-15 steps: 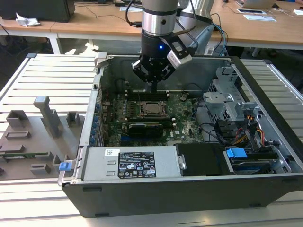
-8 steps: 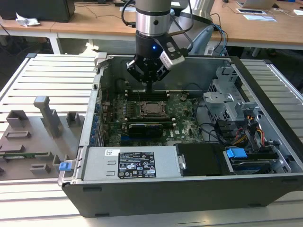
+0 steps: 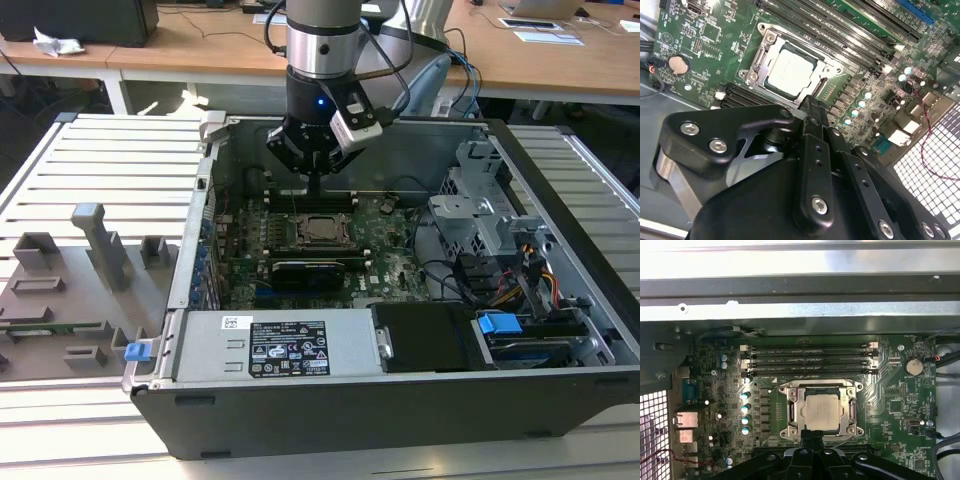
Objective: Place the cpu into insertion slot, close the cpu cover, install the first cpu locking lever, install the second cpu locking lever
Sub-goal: 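Install the first cpu locking lever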
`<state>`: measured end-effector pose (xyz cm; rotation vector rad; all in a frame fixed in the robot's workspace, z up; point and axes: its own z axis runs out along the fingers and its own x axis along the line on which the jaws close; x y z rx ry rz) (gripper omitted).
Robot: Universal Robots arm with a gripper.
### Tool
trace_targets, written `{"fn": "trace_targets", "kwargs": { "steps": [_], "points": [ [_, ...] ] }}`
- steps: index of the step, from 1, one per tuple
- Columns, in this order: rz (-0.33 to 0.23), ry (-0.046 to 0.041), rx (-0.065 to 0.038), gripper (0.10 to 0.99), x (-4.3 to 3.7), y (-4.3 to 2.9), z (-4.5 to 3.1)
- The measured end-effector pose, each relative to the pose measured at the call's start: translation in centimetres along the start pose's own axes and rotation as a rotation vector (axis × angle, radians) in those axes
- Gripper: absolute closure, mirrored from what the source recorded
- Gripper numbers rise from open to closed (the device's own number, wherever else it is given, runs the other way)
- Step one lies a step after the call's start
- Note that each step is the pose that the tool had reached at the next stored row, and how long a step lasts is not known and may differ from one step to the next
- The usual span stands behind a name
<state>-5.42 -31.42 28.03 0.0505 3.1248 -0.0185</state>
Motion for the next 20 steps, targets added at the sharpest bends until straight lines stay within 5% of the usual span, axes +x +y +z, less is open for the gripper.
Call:
{"fn": "trace_targets", "kwargs": {
  "steps": [9,20],
  "points": [
    [0.0,-0.0001,0.0,0.98,0.99,-0.03,0.0],
    [0.0,-0.0001,0.0,0.98,3.89,-0.04,0.03]
  ]
}}
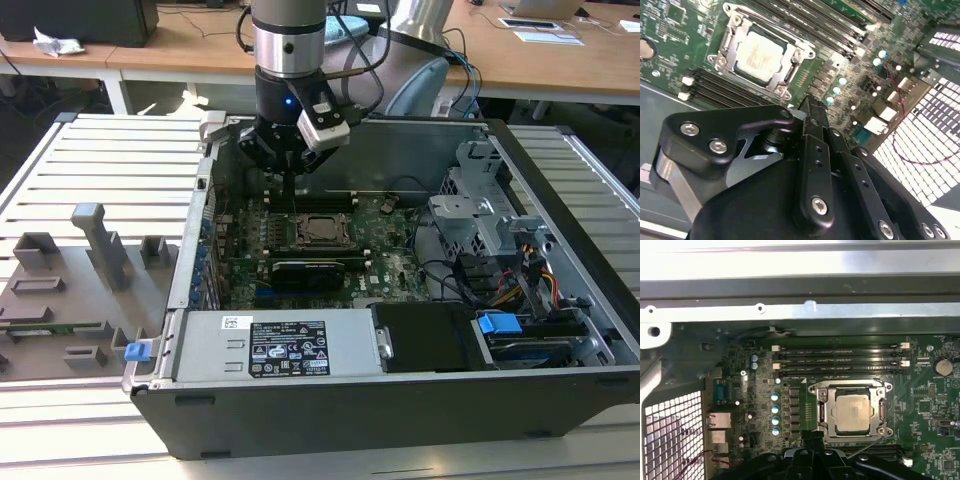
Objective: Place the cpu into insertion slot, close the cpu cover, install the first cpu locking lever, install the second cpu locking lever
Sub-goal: 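Install the first cpu locking lever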
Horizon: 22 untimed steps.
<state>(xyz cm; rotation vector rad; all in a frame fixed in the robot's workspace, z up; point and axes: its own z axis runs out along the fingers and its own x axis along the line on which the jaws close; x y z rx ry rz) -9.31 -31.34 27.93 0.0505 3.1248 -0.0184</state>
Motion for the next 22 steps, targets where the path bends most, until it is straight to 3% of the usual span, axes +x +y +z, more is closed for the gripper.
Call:
{"fn": "trace_targets", "kwargs": {
  "steps": [4,14,17,22],
  "points": [
    [0.0,0.0002,0.0,0.98,1.24,0.25,0.05],
    [0.0,0.0,0.0,0.98,1.75,3.21,0.53],
    [0.001,-0.0001,0.001,0.98,1.5,4.01,0.63],
    [0.001,-0.0001,0.003,0.98,-0.19,4.38,0.75]
  ]
}}
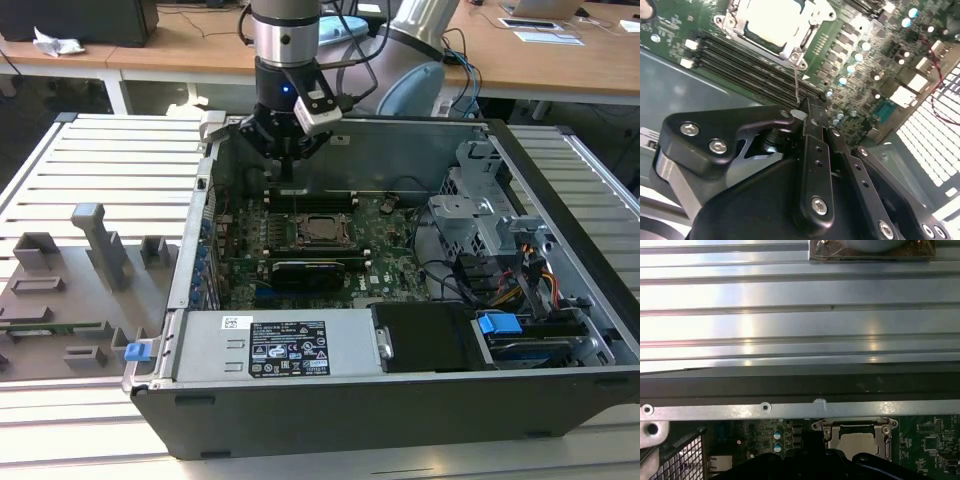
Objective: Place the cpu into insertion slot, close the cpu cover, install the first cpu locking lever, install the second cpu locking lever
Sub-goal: 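Install the first cpu locking lever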
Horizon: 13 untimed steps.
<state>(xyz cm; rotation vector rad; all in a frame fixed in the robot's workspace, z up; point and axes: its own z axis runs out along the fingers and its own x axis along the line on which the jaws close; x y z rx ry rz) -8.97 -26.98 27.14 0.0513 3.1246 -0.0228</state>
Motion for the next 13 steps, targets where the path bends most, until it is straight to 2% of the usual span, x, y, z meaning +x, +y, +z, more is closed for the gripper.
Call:
{"fn": "trace_targets", "kwargs": {
  "steps": [4,9,13],
  "points": [
    [0.0,0.0003,0.0,0.98,-0.81,0.05,0.13],
    [0.0,0.0011,0.0,0.98,-1.39,0.11,0.3],
    [0.0,0.0026,0.0,0.98,-1.52,0.13,0.8]
  ]
}}
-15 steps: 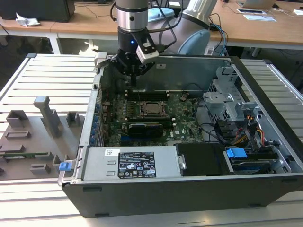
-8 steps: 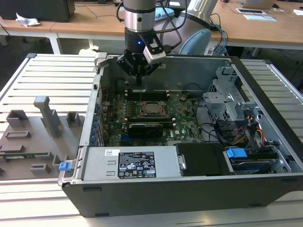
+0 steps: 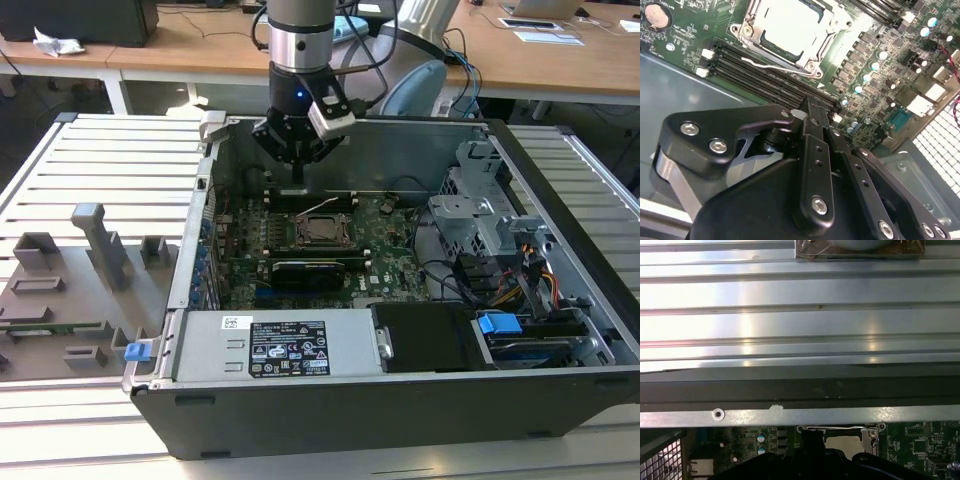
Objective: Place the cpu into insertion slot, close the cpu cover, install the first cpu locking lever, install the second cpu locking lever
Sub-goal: 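Install the first cpu locking lever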
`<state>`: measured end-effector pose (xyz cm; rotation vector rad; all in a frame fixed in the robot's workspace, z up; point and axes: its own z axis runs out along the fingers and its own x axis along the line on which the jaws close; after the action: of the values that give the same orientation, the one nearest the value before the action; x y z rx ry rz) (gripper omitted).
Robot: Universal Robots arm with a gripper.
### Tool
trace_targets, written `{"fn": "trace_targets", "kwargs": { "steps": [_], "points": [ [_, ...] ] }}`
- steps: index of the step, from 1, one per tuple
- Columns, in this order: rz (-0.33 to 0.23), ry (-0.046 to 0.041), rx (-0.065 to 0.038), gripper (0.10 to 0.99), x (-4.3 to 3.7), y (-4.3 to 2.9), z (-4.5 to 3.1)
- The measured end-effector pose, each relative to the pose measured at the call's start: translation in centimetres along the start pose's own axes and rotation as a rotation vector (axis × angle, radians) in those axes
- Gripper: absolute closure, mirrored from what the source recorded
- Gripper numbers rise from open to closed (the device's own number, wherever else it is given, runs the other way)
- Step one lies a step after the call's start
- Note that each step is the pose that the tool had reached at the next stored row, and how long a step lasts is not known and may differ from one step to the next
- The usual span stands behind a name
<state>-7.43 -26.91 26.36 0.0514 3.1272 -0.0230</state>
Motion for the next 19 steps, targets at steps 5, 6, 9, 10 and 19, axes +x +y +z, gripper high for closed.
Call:
{"fn": "trace_targets", "kwargs": {
  "steps": [5,6,9,10,19],
  "points": [
    [0.0,0.0017,0.0,0.98,0.01,0.01,1.0],
    [0.0,0.002,0.0,0.98,-0.01,0.01,1.1],
    [0.0,0.0027,0.0,0.98,-0.07,0.02,1.51],
    [0.0,0.0032,0.0,0.98,-0.12,0.03,1.78],
    [0.0,0.0047,0.0,0.98,-0.32,0.05,2.99]
  ]
}}
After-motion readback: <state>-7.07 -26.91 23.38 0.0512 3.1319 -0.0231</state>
